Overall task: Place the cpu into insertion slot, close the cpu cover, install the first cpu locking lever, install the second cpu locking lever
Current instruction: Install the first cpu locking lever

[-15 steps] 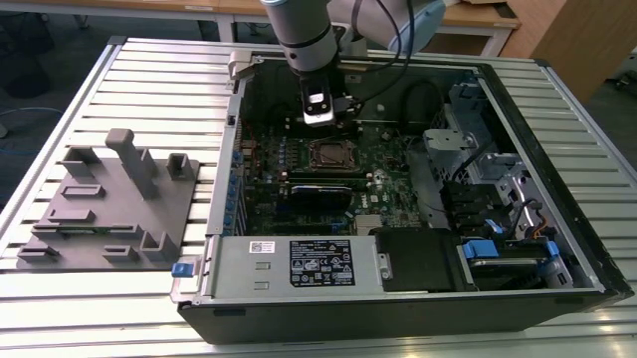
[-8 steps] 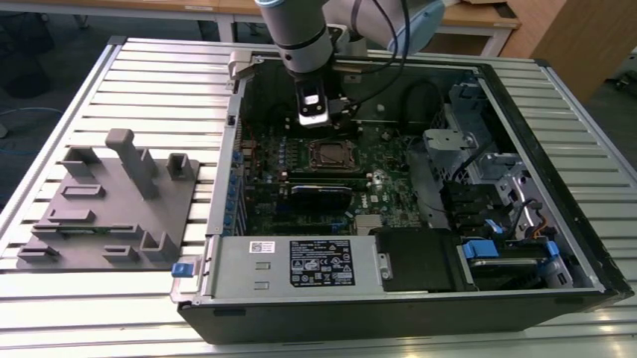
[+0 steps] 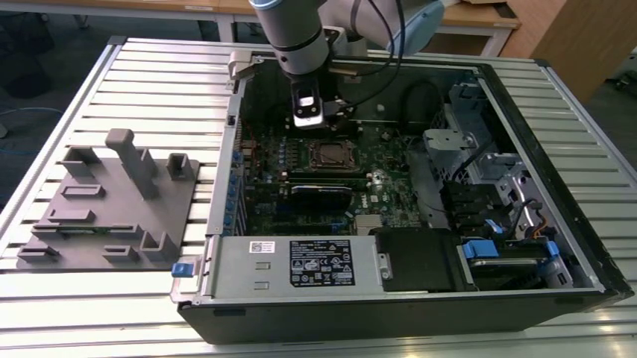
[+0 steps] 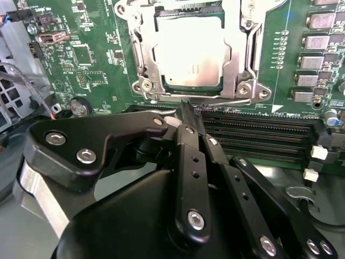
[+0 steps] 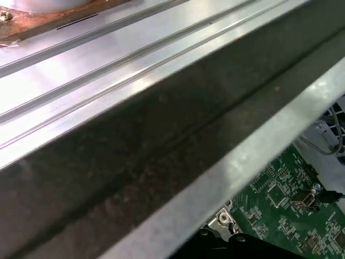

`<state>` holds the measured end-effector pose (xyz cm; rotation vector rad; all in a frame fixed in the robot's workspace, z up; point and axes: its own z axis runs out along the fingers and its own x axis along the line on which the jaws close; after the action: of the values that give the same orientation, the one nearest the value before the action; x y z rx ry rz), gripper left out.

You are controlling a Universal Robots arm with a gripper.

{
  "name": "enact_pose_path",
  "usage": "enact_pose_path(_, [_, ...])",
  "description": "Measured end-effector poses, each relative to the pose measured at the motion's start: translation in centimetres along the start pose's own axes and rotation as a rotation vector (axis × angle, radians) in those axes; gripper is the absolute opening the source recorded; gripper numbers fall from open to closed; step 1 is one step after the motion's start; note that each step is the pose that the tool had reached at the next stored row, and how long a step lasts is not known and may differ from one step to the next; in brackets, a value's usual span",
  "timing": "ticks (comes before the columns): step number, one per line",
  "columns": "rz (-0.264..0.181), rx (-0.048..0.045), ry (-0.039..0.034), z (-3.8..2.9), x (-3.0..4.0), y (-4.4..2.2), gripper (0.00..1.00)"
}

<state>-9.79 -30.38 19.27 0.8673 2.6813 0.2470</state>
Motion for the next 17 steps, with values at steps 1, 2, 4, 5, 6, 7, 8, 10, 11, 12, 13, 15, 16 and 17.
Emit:
enact_pose_path(1, [0.003,0.0009,-0.0008,0.05,0.01,-0.02,0.10])
enact_pose_path(2, [0.007,0.0019,-0.0019,0.12,0.03,-0.04,0.10])
enact_pose_path(4, [0.017,0.0045,-0.0046,0.25,0.07,-0.08,0.10])
enact_pose_path(5, [0.022,0.0057,-0.0058,0.31,0.07,-0.08,0.10])
enact_pose_path(6, [0.025,0.0069,-0.0068,0.35,0.07,-0.08,0.10])
enact_pose_path(7, [0.028,0.0076,-0.0078,0.39,0.06,-0.07,0.10])
enact_pose_path(8, [0.031,0.0082,-0.0084,0.43,0.07,-0.06,0.10])
enact_pose_path(10, [0.034,0.0090,-0.0092,0.50,0.07,-0.04,0.10])
enact_pose_path(11, [0.035,0.0091,-0.0093,0.54,0.06,-0.02,0.10])
enact_pose_path(12, [0.035,0.0092,-0.0094,0.58,0.05,-0.01,0.10])
enact_pose_path(13, [0.036,0.0089,-0.0094,0.63,0.03,0.02,0.10])
enact_pose_path(15, [0.037,0.0083,-0.0089,0.70,-0.03,0.07,0.10])
enact_pose_path(16, [0.037,0.0080,-0.0087,0.73,-0.06,0.09,0.10])
enact_pose_path(17, [0.037,0.0079,-0.0084,0.76,-0.11,0.13,0.10])
